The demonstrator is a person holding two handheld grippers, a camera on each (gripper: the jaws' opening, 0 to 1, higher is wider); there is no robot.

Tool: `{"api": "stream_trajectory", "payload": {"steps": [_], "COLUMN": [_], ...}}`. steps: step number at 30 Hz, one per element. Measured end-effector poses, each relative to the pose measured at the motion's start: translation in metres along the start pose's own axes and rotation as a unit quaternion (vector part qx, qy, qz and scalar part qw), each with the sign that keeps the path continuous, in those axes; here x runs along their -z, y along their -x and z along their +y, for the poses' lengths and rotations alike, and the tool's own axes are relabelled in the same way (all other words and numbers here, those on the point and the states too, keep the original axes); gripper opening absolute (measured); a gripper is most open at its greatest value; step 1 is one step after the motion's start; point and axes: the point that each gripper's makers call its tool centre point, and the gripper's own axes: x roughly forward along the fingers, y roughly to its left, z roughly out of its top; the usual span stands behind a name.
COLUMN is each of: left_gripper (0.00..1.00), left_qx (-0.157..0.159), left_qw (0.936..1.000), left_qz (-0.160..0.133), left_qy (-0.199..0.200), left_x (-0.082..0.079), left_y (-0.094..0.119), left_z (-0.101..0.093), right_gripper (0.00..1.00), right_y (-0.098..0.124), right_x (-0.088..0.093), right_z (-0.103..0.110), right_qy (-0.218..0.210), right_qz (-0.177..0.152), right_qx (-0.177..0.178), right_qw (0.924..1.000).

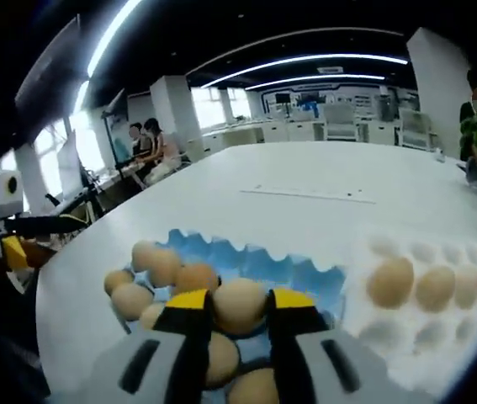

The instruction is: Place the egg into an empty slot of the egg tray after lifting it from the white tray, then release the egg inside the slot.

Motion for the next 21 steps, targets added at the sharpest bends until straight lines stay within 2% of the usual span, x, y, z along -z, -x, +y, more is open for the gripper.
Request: {"api": "stream_trajectory", "payload": {"steps": [12, 21], "left_gripper": [0.97, 0.97], "left_qx": [0.001, 0.000], "left_qw": [1.0000, 1.0000], "left_qz": [-0.001, 0.000], "left_qy": [0.000, -0.001], "left_x": [-0.0002, -0.0011], "left_y": [-0.0004, -0.0007], "left_z": [-0.0009, -0.0018], "right_gripper": [0.27, 0.26], "right_y": [-0.0009, 0.0031], "right_x": [0.0022, 0.0040], "right_z": [0.0037, 0.0000], "right_qy": [0.033, 0.027], "right_qz": [0.016, 0.015], "right_qx": [-0.003, -0.007], "right_qw": [0.9993, 0.9995]}}
